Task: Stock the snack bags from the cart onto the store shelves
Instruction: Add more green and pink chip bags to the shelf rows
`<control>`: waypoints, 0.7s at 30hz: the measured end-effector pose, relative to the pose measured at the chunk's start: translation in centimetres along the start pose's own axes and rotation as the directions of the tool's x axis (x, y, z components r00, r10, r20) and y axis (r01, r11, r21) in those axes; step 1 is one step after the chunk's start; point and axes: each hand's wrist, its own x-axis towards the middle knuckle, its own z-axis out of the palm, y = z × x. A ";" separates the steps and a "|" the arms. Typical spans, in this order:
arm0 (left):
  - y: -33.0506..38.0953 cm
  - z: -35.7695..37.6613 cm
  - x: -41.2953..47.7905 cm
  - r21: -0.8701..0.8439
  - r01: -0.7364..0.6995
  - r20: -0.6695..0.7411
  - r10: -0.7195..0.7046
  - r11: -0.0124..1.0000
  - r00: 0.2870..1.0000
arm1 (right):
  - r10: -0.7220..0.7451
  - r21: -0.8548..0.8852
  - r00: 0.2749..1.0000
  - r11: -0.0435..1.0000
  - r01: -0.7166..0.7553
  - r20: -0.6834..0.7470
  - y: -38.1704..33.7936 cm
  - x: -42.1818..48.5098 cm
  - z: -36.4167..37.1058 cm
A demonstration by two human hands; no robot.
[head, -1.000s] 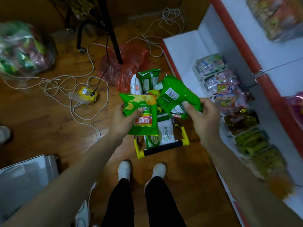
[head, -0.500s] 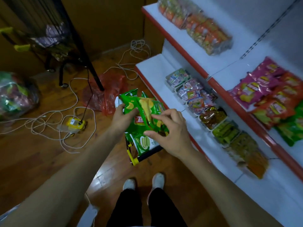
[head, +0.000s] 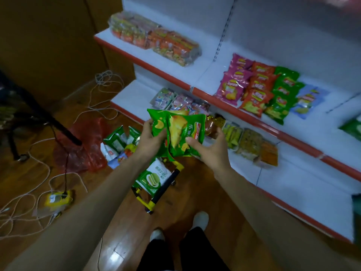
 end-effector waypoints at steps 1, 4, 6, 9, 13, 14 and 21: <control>0.4 1.0 0.0 -0.015 -0.018 0.040 0.019 1.000 0.999 | 0.168 0.129 0.982 0.976 -0.177 0.081 0.0 -0.1 -0.8; 1.4 4.3 0.0 0.006 -0.074 0.141 0.073 0.997 0.987 | 0.324 0.398 0.890 0.806 -0.437 0.321 0.9 0.0 -3.2; 1.9 6.4 0.0 -0.013 -0.054 0.208 0.055 0.998 0.976 | 0.287 0.510 0.920 0.768 -0.387 0.267 2.0 0.2 -4.8; 2.9 9.2 -0.1 -0.075 -0.021 0.321 0.044 0.997 0.946 | 0.259 0.521 0.962 0.811 -0.266 0.087 2.6 -0.1 -7.5; 4.3 13.2 -0.9 -0.056 -0.082 0.439 0.098 0.995 0.893 | 0.148 0.500 0.984 0.862 -0.082 -0.094 3.1 -0.4 -11.8; 4.8 14.2 -1.2 -0.044 -0.102 0.457 0.111 0.994 0.882 | 0.120 0.500 0.984 0.865 -0.039 -0.131 3.1 -0.5 -12.8; 4.9 22.4 -3.9 0.038 -0.140 0.514 0.101 0.989 0.852 | 0.098 0.553 0.971 0.832 0.041 -0.220 6.1 -0.8 -21.0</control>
